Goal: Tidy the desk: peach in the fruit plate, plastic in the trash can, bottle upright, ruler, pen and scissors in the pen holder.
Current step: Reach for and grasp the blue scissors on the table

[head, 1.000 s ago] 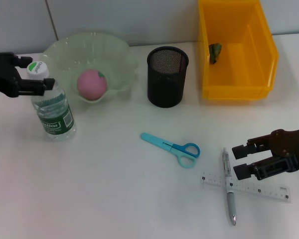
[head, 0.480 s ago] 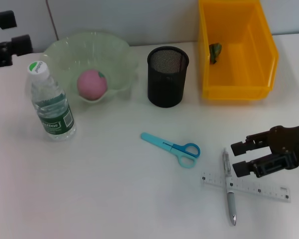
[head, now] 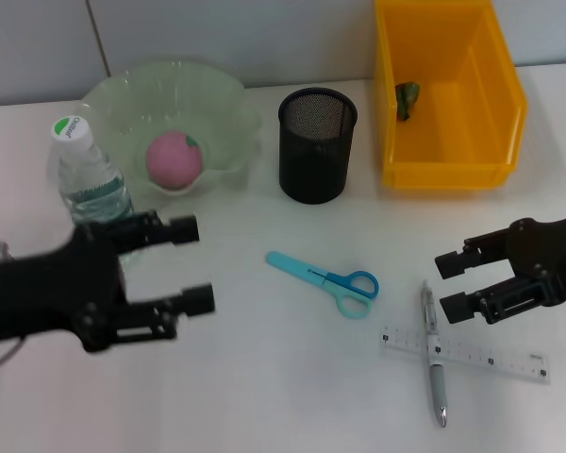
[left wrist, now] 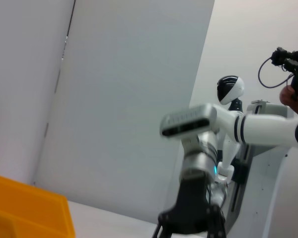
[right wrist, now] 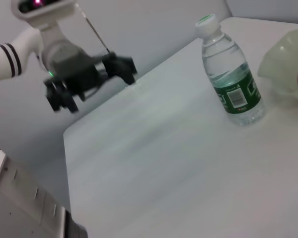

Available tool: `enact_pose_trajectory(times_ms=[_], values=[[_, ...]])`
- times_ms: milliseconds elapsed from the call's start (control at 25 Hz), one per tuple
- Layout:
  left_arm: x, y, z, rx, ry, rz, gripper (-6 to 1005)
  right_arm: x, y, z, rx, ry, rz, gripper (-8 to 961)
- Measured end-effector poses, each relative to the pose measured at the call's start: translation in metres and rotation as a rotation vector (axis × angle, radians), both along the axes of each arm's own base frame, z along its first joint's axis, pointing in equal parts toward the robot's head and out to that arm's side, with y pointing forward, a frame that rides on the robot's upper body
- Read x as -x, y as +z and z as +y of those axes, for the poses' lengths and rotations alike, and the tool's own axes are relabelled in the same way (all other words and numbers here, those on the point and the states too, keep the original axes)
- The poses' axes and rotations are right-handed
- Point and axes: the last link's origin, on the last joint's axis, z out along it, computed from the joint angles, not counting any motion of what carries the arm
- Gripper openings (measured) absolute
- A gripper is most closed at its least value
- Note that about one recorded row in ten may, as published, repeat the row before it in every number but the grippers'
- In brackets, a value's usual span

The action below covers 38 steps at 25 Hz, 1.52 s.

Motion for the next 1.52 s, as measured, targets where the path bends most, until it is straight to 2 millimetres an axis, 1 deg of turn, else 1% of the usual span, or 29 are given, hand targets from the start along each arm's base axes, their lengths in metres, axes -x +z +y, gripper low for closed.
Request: enact_pose_trajectory(times_ms=[120,200,240,440,600,640,680,760,800,840,880,920,960,1000,1040,1080,1200,1240,1280,1400,1440,1520], values=[[0.012,-0.017,-0.006,-0.036,-0.004,-0.005,805,0.005,0.0,0.002,0.004,0.014,-0.029,784],[0.017,-0.023,-0.009,-0.048,-0.005,0.006,805,0.008,0.0,0.004,0.008,0.02,-0.058,784],[0.022,-0.029,-0.012,-0.053,-0.005,0.025,805,0.012,-0.001,0.007,0.014,0.025,-0.086,784],[0.029,-0.039,-0.013,-0.051,0.005,0.08,805,0.021,-0.002,0.014,0.026,0.039,-0.146,783],[0.03,-0.038,-0.012,-0.054,0.005,0.088,805,0.031,-0.003,0.025,0.022,0.05,-0.179,783],[0.031,-0.038,-0.012,-0.055,0.005,0.093,804,0.037,-0.005,0.033,0.018,0.05,-0.215,783],[0.032,-0.037,-0.011,-0.056,0.006,0.101,804,0.037,-0.005,0.033,0.018,0.05,-0.215,783],[0.034,-0.038,-0.011,-0.055,0.008,0.116,804,0.044,-0.009,0.042,0.016,0.054,-0.257,783],[0.035,-0.038,-0.011,-0.054,0.009,0.123,804,0.049,-0.012,0.046,0.015,0.059,-0.277,784],[0.036,-0.039,-0.012,-0.052,0.01,0.132,804,0.059,-0.019,0.054,0.015,0.075,-0.315,784],[0.037,-0.04,-0.012,-0.051,0.011,0.142,804,0.065,-0.023,0.059,0.014,0.083,-0.34,784],[0.039,-0.041,-0.012,-0.052,0.013,0.151,804,0.065,-0.023,0.059,0.014,0.083,-0.34,784],[0.039,-0.041,-0.011,-0.054,0.015,0.156,804,0.071,-0.027,0.063,0.014,0.089,-0.363,784],[0.04,-0.042,-0.011,-0.056,0.019,0.161,804,0.076,-0.032,0.066,0.014,0.098,-0.392,784],[0.04,-0.042,-0.011,-0.058,0.022,0.163,804,0.086,-0.042,0.073,0.005,0.115,-0.449,784],[0.041,-0.042,-0.01,-0.06,0.024,0.166,804,0.086,-0.042,0.073,0.005,0.115,-0.449,784],[0.043,-0.042,-0.009,-0.065,0.034,0.174,804,0.099,-0.059,0.082,-0.002,0.145,-0.528,783],[0.044,-0.043,-0.009,-0.063,0.041,0.182,804,0.107,-0.071,0.086,0.002,0.164,-0.56,783],[0.044,-0.042,-0.009,-0.062,0.044,0.183,804,0.107,-0.071,0.086,0.002,0.164,-0.56,783],[0.045,-0.042,-0.009,-0.057,0.053,0.189,803,0.116,-0.087,0.087,0.01,0.195,-0.598,783],[0.046,-0.042,-0.009,-0.054,0.055,0.19,803,0.12,-0.097,0.088,0.002,0.213,-0.63,783],[0.046,-0.043,-0.01,-0.05,0.06,0.194,803,0.122,-0.101,0.089,-0.004,0.213,-0.643,783]])
